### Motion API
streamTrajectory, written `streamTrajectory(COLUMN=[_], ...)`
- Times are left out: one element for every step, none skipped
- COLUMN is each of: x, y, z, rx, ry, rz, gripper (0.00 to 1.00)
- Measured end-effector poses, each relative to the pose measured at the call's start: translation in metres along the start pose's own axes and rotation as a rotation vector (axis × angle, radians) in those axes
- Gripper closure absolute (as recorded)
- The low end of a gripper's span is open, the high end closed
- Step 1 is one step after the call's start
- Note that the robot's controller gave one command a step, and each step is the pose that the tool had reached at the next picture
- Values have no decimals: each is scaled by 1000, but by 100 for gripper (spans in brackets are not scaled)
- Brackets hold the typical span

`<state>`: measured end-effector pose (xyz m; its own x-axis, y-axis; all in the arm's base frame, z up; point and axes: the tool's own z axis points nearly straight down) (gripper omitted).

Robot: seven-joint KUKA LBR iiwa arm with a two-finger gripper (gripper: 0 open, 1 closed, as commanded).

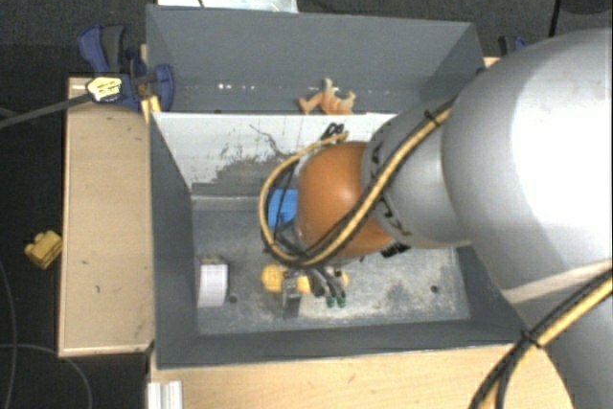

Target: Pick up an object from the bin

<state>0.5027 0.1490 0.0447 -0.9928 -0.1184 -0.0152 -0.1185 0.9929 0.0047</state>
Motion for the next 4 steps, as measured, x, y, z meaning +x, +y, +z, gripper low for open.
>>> streamTrajectory(x=[3, 8, 9, 9], y=[-17, -40, -59, -58], z=[-13, -23, -37, -37], rx=[-3, 3, 3, 3], ry=[1, 10, 7, 7], rz=[-48, -85, -124, -125], gripper=[100, 100, 100, 100])
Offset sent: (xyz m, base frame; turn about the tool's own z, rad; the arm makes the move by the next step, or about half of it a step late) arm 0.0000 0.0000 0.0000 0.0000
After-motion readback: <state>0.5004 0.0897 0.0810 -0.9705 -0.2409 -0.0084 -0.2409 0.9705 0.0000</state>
